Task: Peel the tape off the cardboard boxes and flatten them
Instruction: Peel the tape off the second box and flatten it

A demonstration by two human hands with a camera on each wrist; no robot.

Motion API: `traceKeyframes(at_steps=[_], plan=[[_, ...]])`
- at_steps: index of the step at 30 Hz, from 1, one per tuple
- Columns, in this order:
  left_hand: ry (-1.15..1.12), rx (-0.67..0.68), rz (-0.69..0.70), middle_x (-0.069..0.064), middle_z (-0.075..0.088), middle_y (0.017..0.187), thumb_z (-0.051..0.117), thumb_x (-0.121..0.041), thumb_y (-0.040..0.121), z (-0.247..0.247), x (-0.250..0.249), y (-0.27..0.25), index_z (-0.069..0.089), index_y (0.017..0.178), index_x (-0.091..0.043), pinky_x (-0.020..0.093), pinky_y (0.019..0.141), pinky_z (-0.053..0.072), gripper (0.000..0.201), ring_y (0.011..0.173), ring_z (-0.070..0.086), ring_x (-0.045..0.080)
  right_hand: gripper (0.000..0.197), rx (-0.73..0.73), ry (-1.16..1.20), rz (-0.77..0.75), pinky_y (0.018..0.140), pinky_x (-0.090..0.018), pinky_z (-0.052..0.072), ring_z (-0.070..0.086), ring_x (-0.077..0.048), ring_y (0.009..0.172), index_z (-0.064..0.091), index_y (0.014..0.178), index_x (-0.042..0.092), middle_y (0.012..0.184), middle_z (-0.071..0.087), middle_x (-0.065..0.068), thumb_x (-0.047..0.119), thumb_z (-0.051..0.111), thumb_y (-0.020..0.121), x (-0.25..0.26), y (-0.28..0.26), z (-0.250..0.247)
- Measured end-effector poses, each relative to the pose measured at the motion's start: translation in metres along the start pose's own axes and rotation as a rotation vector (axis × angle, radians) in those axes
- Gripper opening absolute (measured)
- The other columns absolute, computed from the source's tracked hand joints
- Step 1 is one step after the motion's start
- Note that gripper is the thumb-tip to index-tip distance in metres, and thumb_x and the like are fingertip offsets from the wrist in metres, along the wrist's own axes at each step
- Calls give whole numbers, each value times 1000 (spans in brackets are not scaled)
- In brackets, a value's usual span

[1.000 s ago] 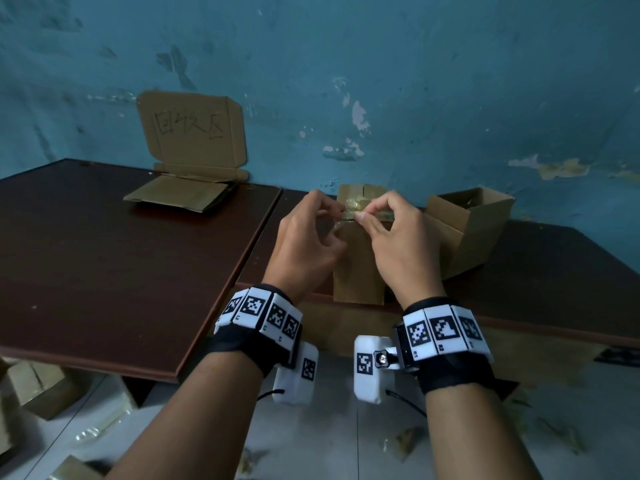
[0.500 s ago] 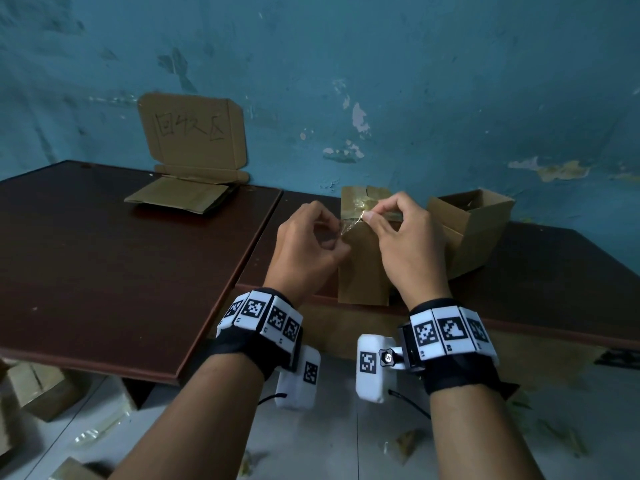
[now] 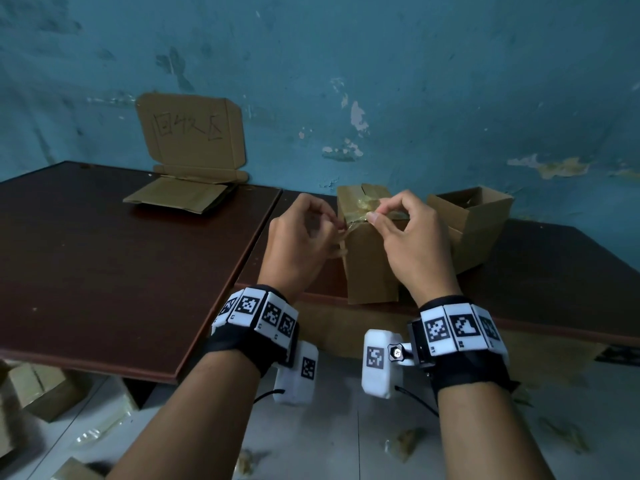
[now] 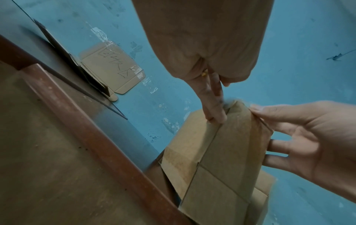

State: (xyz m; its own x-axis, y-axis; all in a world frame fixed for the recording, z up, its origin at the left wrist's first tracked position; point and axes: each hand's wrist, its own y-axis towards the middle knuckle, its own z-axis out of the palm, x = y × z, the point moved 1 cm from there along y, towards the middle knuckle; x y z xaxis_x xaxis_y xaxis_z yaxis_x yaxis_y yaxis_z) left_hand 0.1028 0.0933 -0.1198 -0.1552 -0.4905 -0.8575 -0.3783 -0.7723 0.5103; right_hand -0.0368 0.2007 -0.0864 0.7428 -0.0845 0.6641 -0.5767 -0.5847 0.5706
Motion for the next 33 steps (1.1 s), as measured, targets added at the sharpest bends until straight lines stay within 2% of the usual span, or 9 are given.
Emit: traceKeyframes(at_steps=[6, 11, 14, 16, 18, 22, 25, 30, 33], plan=[[10, 98, -35, -1, 78, 96, 81, -10, 89, -1, -1, -2, 68, 103, -12, 37, 78, 67, 19, 88, 78, 11, 11, -17, 35, 27, 85, -20, 40, 57, -2, 105, 68, 94, 20, 108, 71, 10, 27, 75, 98, -4, -1, 1], [202, 142, 22, -7, 78, 95, 80, -6, 89, -1, 6, -1, 75, 96, -17, 30, 85, 63, 14, 88, 74, 4, 11, -25, 39, 31, 86, -23, 43, 59, -3, 104, 68, 94, 20, 110, 73, 8, 27, 75, 98, -3, -1, 4], [159, 126, -7, -7, 80, 99, 79, -6, 92, -2, 10, 2, 74, 90, -19, 40, 88, 65, 14, 94, 77, 9, 9, -16, 7, 31, 74, -3, 37, 55, 9, 89, 68, 96, 20, 106, 68, 12, 27, 74, 99, -3, -1, 3], [73, 104, -41, -2, 81, 95, 78, -8, 95, -3, 9, 3, 71, 93, -15, 38, 83, 66, 10, 90, 78, 12, 9, -5, -13, 32, 69, 0, 33, 54, 7, 91, 68, 96, 20, 104, 65, 15, 26, 75, 98, -3, 0, 3], [-33, 83, -65, 5, 80, 93, 74, -7, 98, -3, 5, 3, 66, 97, -8, 34, 79, 66, 8, 90, 79, 16, 10, 3, -17, 44, 73, -1, 29, 55, 1, 101, 68, 95, 20, 109, 67, 14, 26, 75, 98, -3, 0, 3], [-178, 84, -110, 10, 79, 99, 61, -11, 108, 0, 2, 0, 55, 105, -7, 47, 80, 67, 8, 96, 80, 25, 10, 12, 10, 53, 80, -9, 35, 57, -3, 109, 68, 93, 21, 121, 74, 6, 25, 77, 96, -2, 0, 3], [-136, 39, -105, 9, 78, 93, 57, -20, 110, 1, 1, 0, 53, 105, -10, 52, 75, 67, 12, 88, 80, 26, 11, 20, 2, 48, 89, -21, 39, 58, -4, 112, 68, 93, 20, 123, 74, 5, 25, 77, 96, 0, -2, 3], [4, -28, -66, 4, 78, 86, 59, -33, 109, 3, 2, 0, 55, 96, -23, 50, 70, 68, 17, 81, 79, 21, 12, 46, -8, 38, 79, -11, 36, 58, -2, 110, 68, 91, 22, 123, 75, 6, 27, 78, 96, 1, -1, 4], [39, -62, -49, 2, 77, 84, 58, -34, 109, 5, 1, -1, 56, 100, -20, 48, 67, 67, 18, 77, 78, 19, 12, 61, -23, 29, 87, -20, 40, 61, -6, 115, 68, 92, 23, 124, 74, 6, 28, 77, 96, 2, -1, 3]])
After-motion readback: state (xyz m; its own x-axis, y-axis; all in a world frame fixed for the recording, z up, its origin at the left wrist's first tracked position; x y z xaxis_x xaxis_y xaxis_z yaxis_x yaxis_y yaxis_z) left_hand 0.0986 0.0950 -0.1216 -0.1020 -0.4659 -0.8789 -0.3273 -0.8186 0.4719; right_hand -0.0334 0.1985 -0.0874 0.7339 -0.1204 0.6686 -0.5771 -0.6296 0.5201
